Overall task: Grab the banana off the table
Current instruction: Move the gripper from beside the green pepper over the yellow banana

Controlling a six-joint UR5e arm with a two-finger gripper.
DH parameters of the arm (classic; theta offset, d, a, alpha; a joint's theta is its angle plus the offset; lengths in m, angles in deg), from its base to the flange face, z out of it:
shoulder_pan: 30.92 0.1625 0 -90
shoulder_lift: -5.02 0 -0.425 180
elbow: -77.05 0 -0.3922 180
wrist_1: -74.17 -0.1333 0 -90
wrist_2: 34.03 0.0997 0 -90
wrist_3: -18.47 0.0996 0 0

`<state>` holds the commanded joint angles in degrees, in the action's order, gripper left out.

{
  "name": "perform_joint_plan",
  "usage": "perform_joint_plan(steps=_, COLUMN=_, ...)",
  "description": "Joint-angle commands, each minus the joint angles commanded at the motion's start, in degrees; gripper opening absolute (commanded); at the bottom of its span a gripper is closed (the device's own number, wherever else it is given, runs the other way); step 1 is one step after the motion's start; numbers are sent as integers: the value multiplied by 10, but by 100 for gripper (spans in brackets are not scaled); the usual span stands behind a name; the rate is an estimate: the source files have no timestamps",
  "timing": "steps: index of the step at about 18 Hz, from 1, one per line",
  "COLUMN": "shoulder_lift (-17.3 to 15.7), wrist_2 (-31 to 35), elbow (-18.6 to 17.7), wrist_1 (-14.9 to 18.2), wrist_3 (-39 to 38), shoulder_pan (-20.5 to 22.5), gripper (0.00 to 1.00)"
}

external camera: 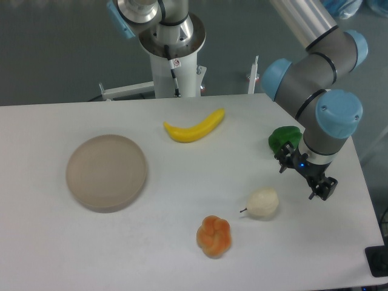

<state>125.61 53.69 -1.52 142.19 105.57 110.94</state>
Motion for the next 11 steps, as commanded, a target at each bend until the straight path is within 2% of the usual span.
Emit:
perform_joint_plan(steps=4, shoulder_lift=-8, wrist_2=-9, elbow=-11, wrist_1=-2, wrist_3=-1, shoulder_pan=-6, gripper=100)
perform_joint_plan(steps=7, shoulder_lift=-58, wrist_2=-13, elbow=-64, wrist_1=-3, wrist_3=-10, shoulder_pan=-18, gripper=100)
perform_joint_plan(steps=10, shoulder_lift=-131, wrist_2=-52, elbow=-134, wrist_1=-3, wrist_3=-52, shoulder_pan=-59, gripper=100)
perform_joint_plan(steps=11, shoulder_lift=-145, wrist_2=-52, elbow=-150, wrist_1=-2, wrist_3=-64, shoulder_pan=-69, gripper=100)
